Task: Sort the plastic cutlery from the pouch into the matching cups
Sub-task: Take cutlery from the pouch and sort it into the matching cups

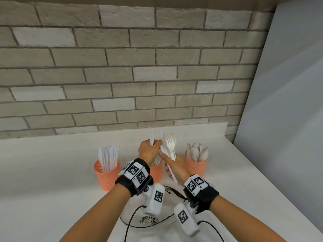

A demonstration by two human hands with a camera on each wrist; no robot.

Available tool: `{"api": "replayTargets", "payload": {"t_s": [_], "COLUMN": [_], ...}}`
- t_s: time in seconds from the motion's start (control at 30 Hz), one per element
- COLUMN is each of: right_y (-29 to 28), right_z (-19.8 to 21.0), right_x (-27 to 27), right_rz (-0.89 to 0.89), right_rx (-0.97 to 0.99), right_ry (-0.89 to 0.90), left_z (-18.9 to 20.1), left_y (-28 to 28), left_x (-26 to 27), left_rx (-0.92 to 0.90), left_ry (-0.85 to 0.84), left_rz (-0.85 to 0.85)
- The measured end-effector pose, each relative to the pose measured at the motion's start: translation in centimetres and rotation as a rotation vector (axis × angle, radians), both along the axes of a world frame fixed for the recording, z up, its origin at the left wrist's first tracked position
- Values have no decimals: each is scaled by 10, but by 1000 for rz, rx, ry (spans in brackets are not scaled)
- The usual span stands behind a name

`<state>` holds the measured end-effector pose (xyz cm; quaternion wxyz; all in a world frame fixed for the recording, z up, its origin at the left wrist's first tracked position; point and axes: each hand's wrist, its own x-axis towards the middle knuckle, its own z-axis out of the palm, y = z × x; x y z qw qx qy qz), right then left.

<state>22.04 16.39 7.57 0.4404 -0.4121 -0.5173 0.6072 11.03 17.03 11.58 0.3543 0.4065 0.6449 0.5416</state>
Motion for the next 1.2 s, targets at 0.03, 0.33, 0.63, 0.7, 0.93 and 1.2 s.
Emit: {"api": "replayTargets", "payload": {"t_s": [0.03, 0.33, 0.63, 0.7, 0.93, 1.2], "right_y": [0, 2, -3, -5, 2, 2], "right_z": [1, 3, 10, 11, 1, 2], "right_x": [2, 8, 11, 10, 8, 8], "right_rz": [5, -16, 25, 24, -45, -52], "right_rx": [-18, -16, 4, 27, 20, 5], "right_ry": [18, 36, 75, 72, -33, -62], "left_z": [1, 0, -4, -3, 1, 0], "left_y": [-1, -3, -6, -7, -2, -2], "left_x": [0, -3, 5, 9, 7, 9], "left_rx": [-2, 1, 46, 28, 108, 53], "left_ry": [-29, -133, -206, -201, -155, -276], "left_rz": [-8, -30, -59, -88, 64, 4]}}
